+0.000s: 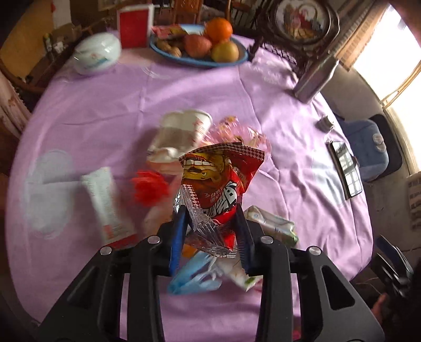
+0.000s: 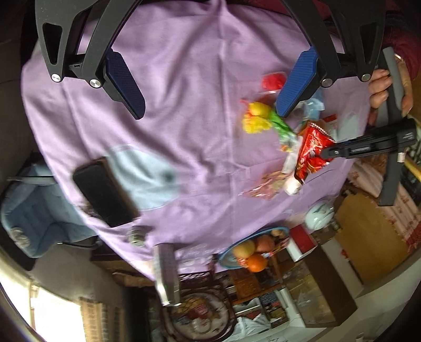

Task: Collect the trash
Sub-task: 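Reach into the trash pile and grasp the red-white snack bag with the left tool, then grasp the green-white packet with the right tool while the left tool holds the snack bag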

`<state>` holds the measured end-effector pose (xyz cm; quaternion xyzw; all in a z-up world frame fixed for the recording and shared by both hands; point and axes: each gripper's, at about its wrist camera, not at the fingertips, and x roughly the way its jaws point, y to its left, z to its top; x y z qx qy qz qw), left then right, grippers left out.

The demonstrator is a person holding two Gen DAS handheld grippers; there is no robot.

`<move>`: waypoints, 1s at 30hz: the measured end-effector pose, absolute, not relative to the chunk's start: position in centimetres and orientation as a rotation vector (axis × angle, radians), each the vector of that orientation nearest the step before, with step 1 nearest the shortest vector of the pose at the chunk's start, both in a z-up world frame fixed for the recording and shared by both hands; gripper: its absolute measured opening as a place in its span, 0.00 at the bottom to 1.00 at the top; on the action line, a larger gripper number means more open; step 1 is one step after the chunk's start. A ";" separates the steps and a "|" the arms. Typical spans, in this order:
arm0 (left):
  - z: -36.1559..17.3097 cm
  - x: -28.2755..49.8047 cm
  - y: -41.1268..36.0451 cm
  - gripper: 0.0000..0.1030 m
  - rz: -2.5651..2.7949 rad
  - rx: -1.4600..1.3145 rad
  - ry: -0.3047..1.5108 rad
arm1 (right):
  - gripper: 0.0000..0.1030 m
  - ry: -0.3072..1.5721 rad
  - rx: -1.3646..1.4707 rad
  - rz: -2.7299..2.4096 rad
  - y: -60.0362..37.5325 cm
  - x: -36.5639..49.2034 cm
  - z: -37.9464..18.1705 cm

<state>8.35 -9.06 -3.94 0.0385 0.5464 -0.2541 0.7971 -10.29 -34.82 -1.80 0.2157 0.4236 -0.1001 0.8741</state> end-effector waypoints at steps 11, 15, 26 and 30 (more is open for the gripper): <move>-3.2 5.2 -0.6 0.35 -0.349 0.043 1.191 | 0.88 0.969 0.280 0.044 -27.8 -2.2 -5.2; -3.1 4.3 2.3 0.35 -0.285 0.002 1.190 | 0.54 0.998 0.231 0.051 -26.7 -0.3 -6.7; -3.7 3.6 6.5 0.35 -0.224 -0.097 1.176 | 0.24 0.847 0.277 0.121 -26.7 -1.2 -1.4; -3.2 3.7 7.3 0.35 -0.213 -0.115 1.159 | 0.24 0.800 0.276 0.155 -25.9 -1.8 0.9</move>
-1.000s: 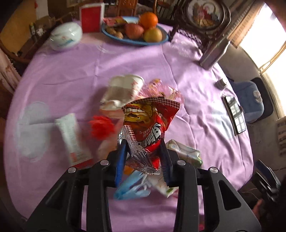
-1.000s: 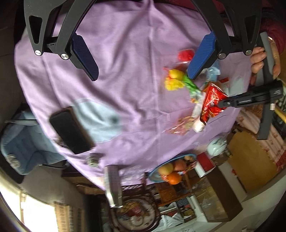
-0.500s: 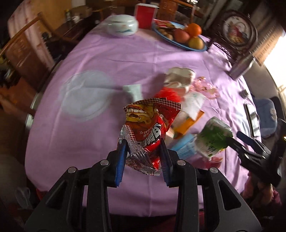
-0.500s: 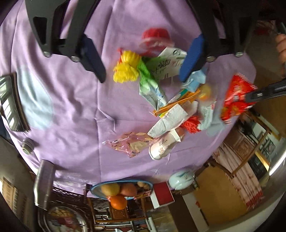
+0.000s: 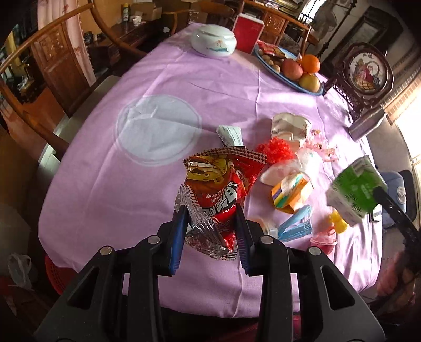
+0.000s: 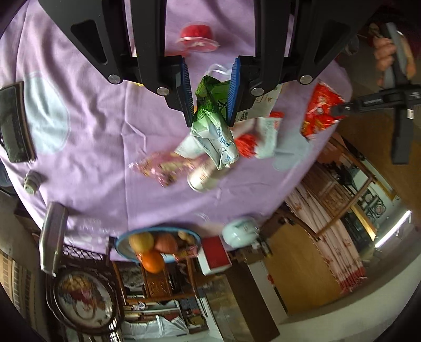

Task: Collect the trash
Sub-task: 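Grasp the green-white packet with the right tool while the left tool holds the snack bag, then carry both items to the red floor basket and open both tools to drop them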

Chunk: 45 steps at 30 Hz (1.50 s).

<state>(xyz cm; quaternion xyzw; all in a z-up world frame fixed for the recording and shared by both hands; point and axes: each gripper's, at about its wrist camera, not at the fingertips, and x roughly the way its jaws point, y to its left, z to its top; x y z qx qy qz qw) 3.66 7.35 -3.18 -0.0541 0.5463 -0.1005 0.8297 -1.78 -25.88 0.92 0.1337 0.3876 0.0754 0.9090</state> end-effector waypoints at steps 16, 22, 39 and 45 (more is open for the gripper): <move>-3.7 -4.7 28.8 0.35 0.232 -0.389 1.123 | 0.24 0.863 0.116 0.599 -6.8 3.4 2.7; -8.5 -9.6 36.7 0.36 0.402 -0.492 1.209 | 0.24 0.900 0.022 0.721 1.0 3.2 3.0; -9.8 -15.4 44.8 0.80 0.550 -0.614 1.202 | 0.24 1.020 -0.206 1.029 20.2 -0.8 1.6; -7.8 -19.2 46.3 0.82 0.570 -0.686 1.052 | 0.50 1.022 -0.259 1.130 25.1 -2.4 1.4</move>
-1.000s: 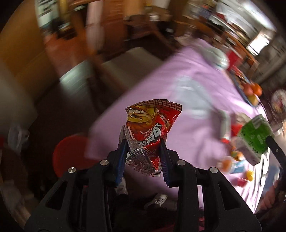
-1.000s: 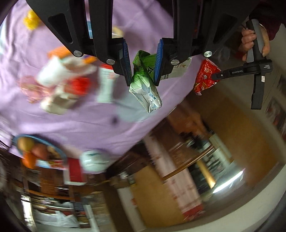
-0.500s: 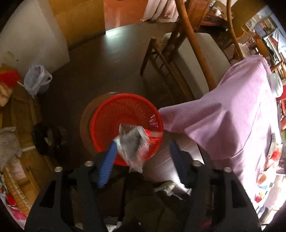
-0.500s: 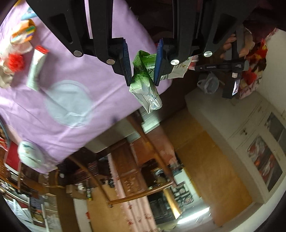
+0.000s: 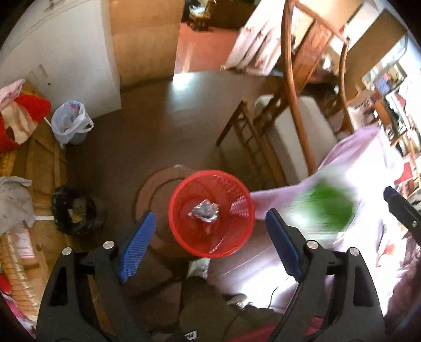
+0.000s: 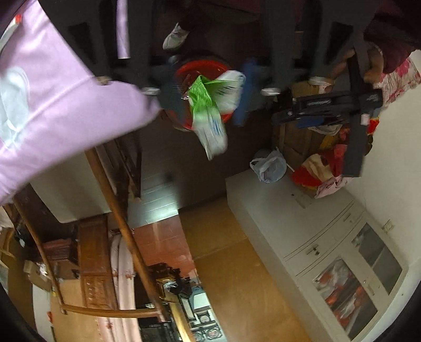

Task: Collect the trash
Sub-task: 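Carry both items to the red floor basket and open both tools to drop them, then grasp the white medicine packet on the table with the left tool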

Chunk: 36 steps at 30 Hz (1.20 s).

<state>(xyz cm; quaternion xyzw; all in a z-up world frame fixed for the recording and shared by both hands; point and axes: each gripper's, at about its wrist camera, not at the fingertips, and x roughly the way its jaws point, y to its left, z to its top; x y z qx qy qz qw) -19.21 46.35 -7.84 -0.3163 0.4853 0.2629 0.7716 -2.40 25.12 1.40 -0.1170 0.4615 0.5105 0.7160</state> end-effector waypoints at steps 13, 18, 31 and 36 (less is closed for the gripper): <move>-7.8 -11.0 44.2 0.83 0.420 -0.477 1.158 | 0.86 0.944 -0.157 0.857 17.2 1.1 2.7; -6.4 -3.8 38.5 0.85 0.234 -0.365 1.137 | 0.94 0.891 -0.022 0.639 8.0 2.6 3.8; -6.0 7.4 14.1 0.89 -0.294 -0.021 1.182 | 0.94 0.813 0.333 0.064 -15.9 -1.9 3.4; -7.5 9.5 5.8 0.90 -0.403 0.084 1.203 | 0.94 0.791 0.405 -0.115 -22.7 -5.4 2.5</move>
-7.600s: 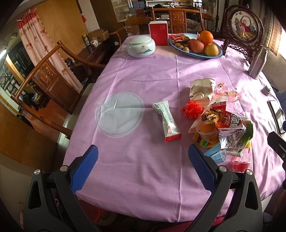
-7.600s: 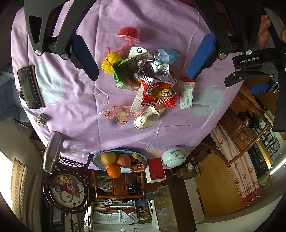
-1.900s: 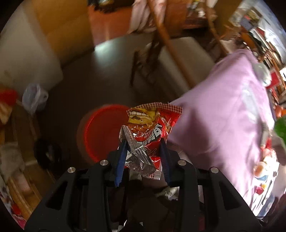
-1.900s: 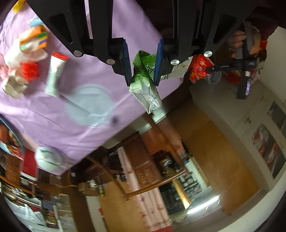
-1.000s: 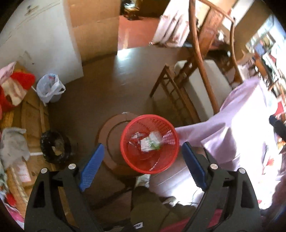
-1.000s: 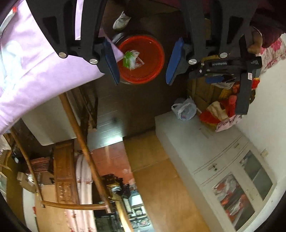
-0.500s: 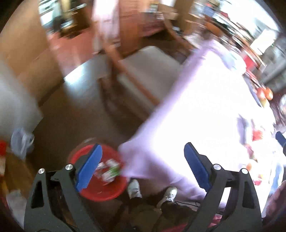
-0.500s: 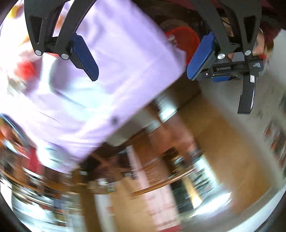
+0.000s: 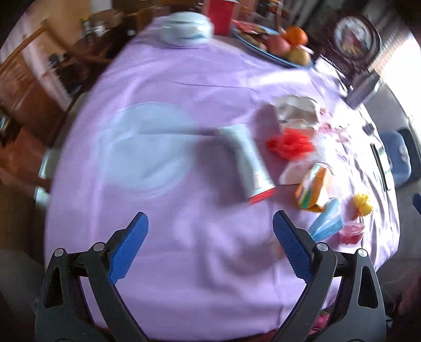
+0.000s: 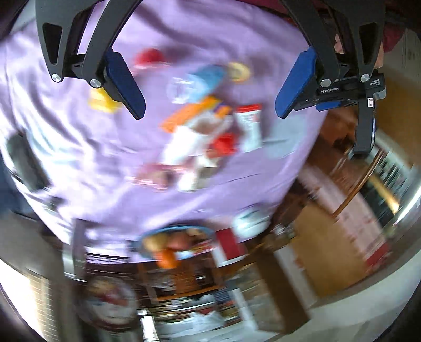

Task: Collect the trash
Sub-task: 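Grasp the white medicine packet on the table with the left tool, then grasp the red jelly cup with the right tool while the left tool holds the packet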

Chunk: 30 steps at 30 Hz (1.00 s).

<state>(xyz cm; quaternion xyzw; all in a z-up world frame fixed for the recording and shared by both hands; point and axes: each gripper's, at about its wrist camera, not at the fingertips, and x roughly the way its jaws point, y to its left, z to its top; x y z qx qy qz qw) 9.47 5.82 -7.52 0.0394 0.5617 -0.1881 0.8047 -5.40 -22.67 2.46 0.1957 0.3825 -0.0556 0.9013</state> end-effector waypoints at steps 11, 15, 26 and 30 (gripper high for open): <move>-12.7 14.9 -2.2 0.90 -0.310 0.148 1.260 | 0.94 0.818 0.431 -0.330 -31.0 -12.1 1.2; -13.8 15.3 -1.2 0.78 -0.237 0.132 1.285 | 0.94 0.884 0.439 -0.349 -32.5 -11.9 -0.7; -8.0 10.9 4.2 0.34 -0.296 0.062 1.210 | 0.94 1.014 0.394 -0.101 -29.1 -6.0 -4.4; -6.4 9.7 4.3 0.34 -0.303 0.070 1.196 | 0.93 1.081 0.359 0.005 -26.5 -4.4 -5.8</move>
